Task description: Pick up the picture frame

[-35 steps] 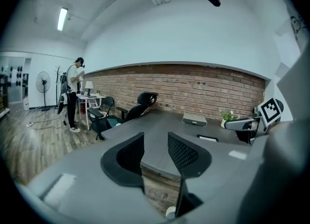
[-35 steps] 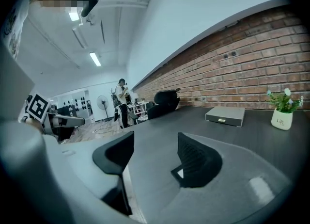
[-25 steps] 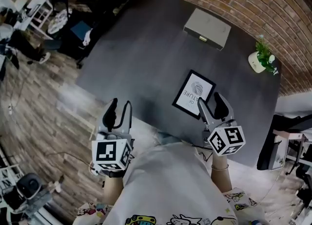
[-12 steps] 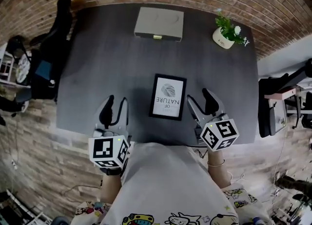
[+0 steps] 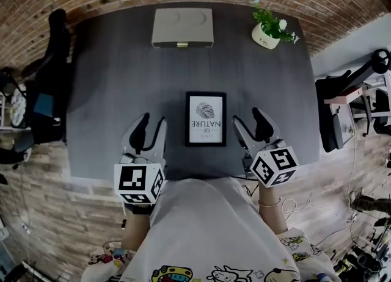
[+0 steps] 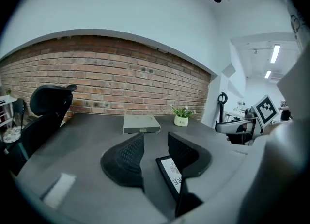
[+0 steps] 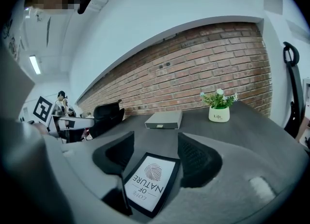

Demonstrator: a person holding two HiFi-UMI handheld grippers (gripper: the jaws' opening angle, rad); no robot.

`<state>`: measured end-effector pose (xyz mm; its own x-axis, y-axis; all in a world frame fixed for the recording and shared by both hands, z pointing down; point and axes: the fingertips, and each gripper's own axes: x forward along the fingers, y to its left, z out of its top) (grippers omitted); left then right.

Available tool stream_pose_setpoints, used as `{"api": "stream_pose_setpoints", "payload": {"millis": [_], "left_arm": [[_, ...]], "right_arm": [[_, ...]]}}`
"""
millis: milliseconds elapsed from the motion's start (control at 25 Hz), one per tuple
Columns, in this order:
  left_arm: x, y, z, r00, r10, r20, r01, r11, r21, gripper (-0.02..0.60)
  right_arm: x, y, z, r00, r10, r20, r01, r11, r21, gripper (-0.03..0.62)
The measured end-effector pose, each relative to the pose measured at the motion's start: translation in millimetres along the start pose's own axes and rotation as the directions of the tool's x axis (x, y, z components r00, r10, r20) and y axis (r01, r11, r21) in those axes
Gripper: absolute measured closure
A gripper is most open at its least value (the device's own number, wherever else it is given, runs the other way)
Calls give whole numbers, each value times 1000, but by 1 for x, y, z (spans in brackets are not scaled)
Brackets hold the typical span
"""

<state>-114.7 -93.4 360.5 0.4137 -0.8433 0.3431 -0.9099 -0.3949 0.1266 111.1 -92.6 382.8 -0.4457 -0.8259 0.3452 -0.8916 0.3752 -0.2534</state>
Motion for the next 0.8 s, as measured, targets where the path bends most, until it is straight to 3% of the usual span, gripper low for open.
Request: {"api": "stream_pose_setpoints", "payload": {"millis": [800], "left_arm": [[39,-25,-27,992,-75,-102,75,997,-6,414]], "right_arm": [[6,-9,-26,998,-10,-55,12,999,39,318]]}}
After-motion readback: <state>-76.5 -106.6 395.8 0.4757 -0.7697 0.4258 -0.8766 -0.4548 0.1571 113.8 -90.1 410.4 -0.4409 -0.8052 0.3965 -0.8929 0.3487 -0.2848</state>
